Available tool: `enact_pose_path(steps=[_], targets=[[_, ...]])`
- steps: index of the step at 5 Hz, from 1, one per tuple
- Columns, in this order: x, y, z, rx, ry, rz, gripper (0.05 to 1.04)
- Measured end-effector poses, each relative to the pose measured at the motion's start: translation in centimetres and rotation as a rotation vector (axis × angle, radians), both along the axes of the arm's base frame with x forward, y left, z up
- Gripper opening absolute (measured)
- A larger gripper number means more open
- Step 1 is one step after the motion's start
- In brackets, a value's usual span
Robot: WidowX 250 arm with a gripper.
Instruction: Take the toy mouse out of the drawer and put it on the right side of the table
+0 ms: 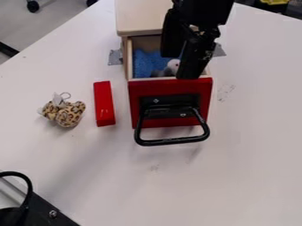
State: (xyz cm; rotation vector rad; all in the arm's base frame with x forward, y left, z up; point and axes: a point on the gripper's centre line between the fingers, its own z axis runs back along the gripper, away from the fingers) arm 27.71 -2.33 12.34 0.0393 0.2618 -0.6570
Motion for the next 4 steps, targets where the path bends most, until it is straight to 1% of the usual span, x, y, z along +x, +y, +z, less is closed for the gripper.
enact_pose_path(steps=[1,2,3,4], targets=[[-0.2,-0.02,-0.78,0.001,0.031,0.001,0.997],[0.06,-0.23,-0.8,-0.009,0.019,0.01,0.997],[0.37,-0.42,-0.85,-0.024,-0.005,0.019,0.997],[0.37,-0.1,-1.04,-0.01,-0.026,0.042,0.997]])
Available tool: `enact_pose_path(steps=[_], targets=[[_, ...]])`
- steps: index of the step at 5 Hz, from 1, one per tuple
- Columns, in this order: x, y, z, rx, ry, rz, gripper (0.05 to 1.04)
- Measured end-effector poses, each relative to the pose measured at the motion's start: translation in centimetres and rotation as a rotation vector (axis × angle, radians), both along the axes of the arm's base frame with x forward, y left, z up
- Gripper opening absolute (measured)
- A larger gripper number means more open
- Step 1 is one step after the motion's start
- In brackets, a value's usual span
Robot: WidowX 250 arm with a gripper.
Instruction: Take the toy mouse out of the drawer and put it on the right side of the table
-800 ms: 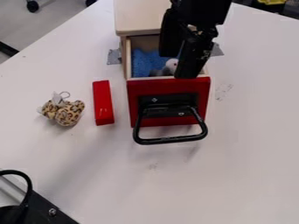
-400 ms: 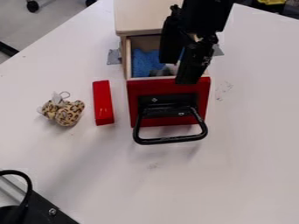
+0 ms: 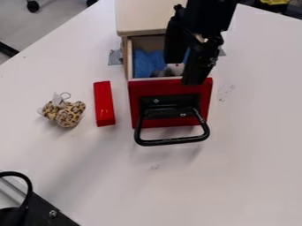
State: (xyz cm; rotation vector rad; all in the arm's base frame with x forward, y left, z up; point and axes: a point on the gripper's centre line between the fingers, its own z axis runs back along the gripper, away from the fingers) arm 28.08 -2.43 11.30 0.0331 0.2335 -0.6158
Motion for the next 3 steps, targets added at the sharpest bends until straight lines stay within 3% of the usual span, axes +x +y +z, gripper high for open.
enact_pose_path(steps=[2,3], targets=[[2.0,1.4,0.3,0.013,-0.052,0.07,0.997],[2.8,2.4,-0.3,0.021,-0.041,0.102,0.997]])
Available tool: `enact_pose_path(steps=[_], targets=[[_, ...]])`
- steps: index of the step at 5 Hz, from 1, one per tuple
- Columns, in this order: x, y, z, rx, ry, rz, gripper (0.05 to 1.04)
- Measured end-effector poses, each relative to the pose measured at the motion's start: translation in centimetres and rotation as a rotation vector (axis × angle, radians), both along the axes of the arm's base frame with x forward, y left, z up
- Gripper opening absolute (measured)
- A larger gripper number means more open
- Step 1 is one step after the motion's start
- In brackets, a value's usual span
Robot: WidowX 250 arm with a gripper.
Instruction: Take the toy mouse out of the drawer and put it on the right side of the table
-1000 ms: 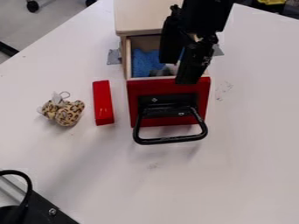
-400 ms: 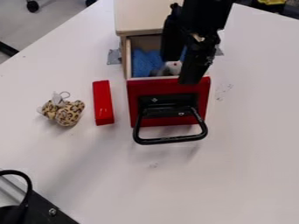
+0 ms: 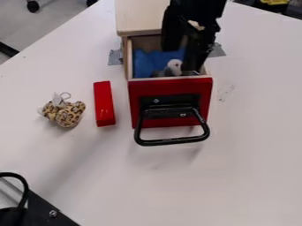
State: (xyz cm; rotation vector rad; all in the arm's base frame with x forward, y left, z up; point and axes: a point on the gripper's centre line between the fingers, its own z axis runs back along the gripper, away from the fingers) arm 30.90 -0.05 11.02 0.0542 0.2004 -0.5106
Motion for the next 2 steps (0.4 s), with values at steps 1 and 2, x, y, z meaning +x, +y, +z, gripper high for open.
enact_pose_path(steps=[1,2], targets=[[0.78,0.83,-0.24,0.012,-0.001,0.021,0.997],[0.86,1.27,-0.47,0.015,0.004,0.029,0.997]])
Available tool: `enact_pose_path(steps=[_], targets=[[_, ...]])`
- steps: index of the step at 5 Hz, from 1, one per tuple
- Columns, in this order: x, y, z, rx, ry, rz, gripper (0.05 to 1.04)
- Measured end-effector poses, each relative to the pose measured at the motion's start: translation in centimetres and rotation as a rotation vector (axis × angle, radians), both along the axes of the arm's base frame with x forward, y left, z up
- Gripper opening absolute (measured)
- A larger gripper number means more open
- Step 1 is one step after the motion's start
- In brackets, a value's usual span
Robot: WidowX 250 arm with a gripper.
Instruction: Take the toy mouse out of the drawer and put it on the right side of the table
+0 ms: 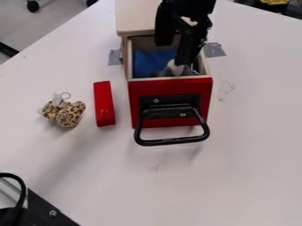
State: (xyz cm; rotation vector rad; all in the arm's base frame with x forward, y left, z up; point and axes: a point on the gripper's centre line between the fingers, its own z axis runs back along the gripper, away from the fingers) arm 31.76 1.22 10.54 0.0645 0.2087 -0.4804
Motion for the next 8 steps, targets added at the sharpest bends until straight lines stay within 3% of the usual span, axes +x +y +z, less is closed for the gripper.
enact_pose_path(steps=[4,6,7,8], targets=[[0.5,0.2,-1.5,0.062,-0.012,-0.002,0.997],[1.0,0.0,-2.6,0.021,-0.073,0.005,0.997],[1.2,0.1,-2.6,0.006,-0.08,0.007,0.952],[1.4,0.2,-2.7,0.012,-0.096,0.013,0.671]])
